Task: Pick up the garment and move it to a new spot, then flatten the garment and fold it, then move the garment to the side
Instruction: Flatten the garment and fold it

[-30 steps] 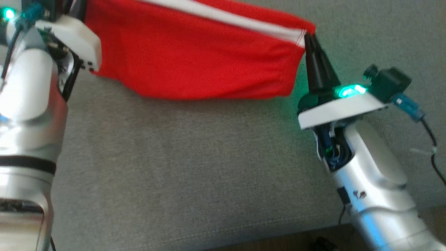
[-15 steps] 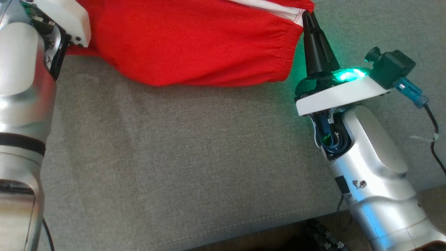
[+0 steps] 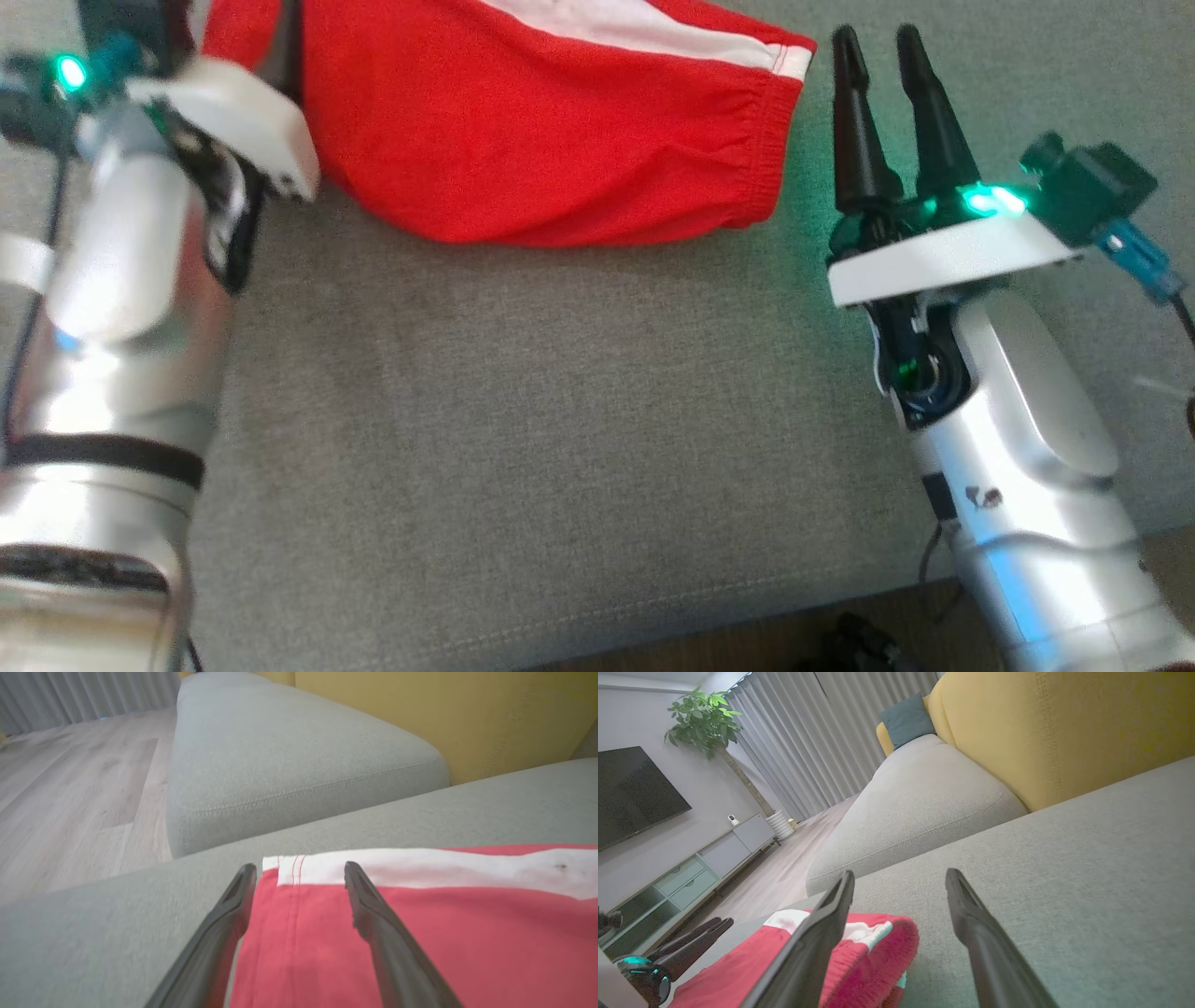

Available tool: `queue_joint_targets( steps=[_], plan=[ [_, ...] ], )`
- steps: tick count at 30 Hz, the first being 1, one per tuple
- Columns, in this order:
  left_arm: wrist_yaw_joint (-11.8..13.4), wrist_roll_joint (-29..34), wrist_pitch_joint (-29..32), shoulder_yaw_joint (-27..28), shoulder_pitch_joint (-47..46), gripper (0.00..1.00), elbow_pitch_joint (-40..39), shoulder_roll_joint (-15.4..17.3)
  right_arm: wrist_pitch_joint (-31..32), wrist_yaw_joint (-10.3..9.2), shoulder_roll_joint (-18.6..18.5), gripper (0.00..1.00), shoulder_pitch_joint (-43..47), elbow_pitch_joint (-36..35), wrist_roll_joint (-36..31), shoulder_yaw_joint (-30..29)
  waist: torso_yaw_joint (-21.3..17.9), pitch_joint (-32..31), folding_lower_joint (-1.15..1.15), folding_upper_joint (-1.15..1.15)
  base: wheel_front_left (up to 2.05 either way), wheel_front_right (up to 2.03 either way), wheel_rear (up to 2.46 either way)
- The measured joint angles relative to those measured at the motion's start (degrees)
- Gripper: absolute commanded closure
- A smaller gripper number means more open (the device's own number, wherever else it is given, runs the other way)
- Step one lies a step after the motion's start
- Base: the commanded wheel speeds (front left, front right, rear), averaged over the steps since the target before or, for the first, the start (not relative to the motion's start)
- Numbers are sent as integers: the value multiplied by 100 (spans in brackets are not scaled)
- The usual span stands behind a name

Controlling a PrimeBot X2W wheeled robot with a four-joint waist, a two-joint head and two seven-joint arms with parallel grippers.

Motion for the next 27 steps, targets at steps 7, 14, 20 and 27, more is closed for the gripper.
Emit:
queue_joint_targets(
  steps=[7,14,20,27],
  plan=[
    [167,-19,0,-8,281,0,836,-169,0,0,0,0,405,40,-104,-224,60,-286,0,0,0,0,0],
    [320,-19,-5,-12,234,0,1379,-174,0,0,1,0,476,31,-177,-250,-4,-327,0,0,0,0,0],
    [325,-113,-57,1,83,52,1724,-171,0,0,1,0,481,23,-177,-232,-94,-310,0,0,0,0,0],
    [264,-268,-56,33,176,100,1968,-269,0,0,2,0,703,58,-179,-242,-102,-519,0,0,0,0,0]
  ],
)
